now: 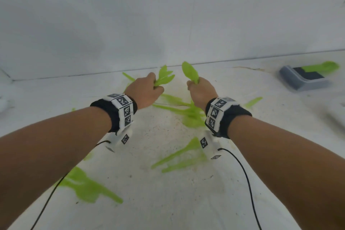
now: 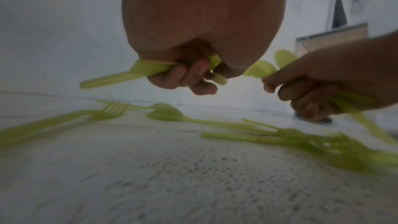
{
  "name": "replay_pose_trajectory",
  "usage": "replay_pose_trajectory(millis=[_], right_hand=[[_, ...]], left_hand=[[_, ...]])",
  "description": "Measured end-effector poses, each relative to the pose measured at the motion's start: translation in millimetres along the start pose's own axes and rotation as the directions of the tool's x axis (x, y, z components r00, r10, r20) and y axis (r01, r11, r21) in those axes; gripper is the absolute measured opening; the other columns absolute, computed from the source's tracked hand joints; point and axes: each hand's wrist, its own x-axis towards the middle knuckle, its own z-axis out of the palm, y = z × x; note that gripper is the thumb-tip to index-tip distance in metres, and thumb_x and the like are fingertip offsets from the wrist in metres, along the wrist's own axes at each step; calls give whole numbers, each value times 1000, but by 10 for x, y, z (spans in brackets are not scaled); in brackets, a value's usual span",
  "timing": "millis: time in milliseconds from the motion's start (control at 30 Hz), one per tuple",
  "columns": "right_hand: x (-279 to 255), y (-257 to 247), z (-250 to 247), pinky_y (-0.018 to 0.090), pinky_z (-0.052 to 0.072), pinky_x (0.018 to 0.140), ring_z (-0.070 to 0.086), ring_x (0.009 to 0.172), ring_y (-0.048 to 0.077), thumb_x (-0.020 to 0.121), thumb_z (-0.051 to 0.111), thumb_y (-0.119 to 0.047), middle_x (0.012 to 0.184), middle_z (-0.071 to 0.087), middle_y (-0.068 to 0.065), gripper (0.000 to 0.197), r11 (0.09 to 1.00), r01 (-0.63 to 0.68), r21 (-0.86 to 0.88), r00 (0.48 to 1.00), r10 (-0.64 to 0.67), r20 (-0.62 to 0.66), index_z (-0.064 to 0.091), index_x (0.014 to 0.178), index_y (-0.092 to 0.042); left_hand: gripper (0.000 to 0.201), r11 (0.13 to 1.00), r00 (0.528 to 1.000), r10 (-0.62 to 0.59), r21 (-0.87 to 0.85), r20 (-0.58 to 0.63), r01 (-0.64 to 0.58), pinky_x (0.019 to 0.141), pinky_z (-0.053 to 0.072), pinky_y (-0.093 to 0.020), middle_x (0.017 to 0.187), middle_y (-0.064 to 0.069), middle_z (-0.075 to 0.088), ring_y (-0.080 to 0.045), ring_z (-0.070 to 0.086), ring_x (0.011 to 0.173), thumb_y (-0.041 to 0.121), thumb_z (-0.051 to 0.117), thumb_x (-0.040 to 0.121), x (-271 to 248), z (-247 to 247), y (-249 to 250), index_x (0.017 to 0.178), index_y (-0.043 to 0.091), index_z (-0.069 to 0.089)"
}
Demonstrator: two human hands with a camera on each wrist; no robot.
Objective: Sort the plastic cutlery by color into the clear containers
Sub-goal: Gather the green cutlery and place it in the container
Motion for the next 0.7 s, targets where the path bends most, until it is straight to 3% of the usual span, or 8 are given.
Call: replay_pose_trajectory(millis=[167,233,300,433,500,600,700], right_hand=[[73,-222,190,38,55,83,66,100,31,102,44,-15,111,68,10,27,887,201,-416,975,-138,175,67,114,-9],[118,-264,320,34,50,66,65,85,29,101,44,-17,104,68,9,21,800,296,-521,951,-195,241,65,97,-14],[145,-304,440,29,42,59,60,73,25,101,47,-23,98,66,7,23,713,355,-605,933,-225,281,60,84,-17],[165,-385,579,24,35,49,53,61,19,102,50,-22,89,66,5,24,617,393,-682,918,-222,328,69,99,-8],[175,-399,619,23,33,48,54,64,20,102,50,-18,98,70,7,22,584,412,-699,910,-228,346,69,102,-7],[174,-428,643,27,42,59,57,72,24,100,52,-16,102,70,9,19,559,412,-720,910,-220,350,68,103,-7],[152,-436,632,29,43,63,56,76,23,98,53,-22,103,65,8,19,586,419,-694,905,-205,374,62,108,-9]], left_hand=[[26,982,985,-128,-126,117,142,62,41,-37,85,-12,64,-29,58,74,32,55,98,-422,-221,-308,106,12,43],[24,977,978,-140,-139,152,162,64,46,-40,86,-16,67,-31,61,72,30,52,100,-623,-277,-412,109,12,39],[22,971,977,-159,-154,142,181,63,46,-40,84,-15,69,-30,62,70,29,50,101,-810,-326,-477,109,13,38],[18,951,968,-206,-204,142,232,59,46,-37,83,-13,69,-23,56,62,28,47,101,-1112,-399,-600,107,15,36],[17,944,966,-210,-227,153,241,59,46,-37,81,-13,70,-23,56,62,27,47,101,-1241,-420,-668,106,15,36],[17,940,965,-203,-241,166,240,59,45,-38,82,-16,70,-22,55,62,28,47,101,-1393,-435,-744,104,16,36],[16,943,964,-204,-229,170,240,58,44,-37,86,-20,70,-21,53,62,28,46,101,-1442,-446,-780,105,16,36]])
